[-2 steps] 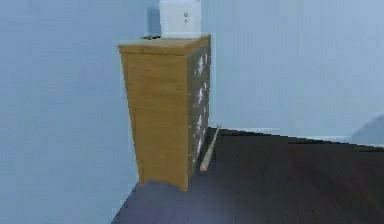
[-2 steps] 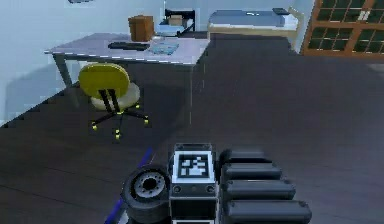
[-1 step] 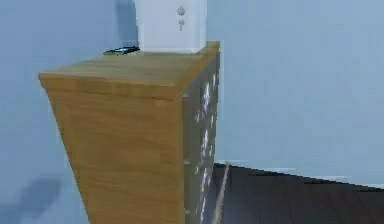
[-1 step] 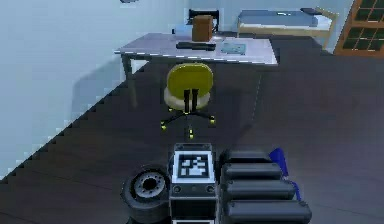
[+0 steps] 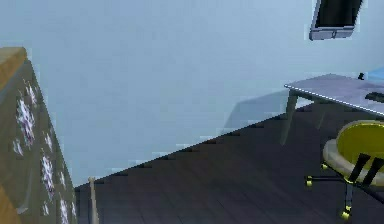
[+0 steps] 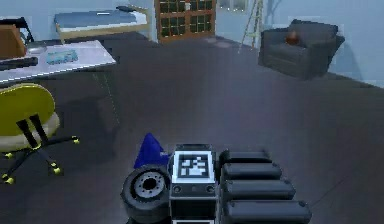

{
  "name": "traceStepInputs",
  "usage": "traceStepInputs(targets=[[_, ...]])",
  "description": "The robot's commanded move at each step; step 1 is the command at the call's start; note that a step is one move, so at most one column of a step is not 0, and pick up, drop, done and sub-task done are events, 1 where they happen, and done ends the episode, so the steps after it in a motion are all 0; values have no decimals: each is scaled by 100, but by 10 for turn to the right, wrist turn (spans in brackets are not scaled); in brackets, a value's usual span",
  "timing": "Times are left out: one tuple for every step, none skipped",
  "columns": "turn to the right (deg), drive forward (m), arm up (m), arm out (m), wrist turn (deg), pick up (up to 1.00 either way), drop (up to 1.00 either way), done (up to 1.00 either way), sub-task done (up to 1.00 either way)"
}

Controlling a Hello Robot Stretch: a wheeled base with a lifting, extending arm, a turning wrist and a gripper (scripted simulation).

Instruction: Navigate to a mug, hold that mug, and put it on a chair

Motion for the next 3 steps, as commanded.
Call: traceStepInputs(targets=[[120,0,0,0,0,0,0,0,0],[0,45,0,0,0,0,0,0,0],[90,0,0,0,0,0,0,0,0]])
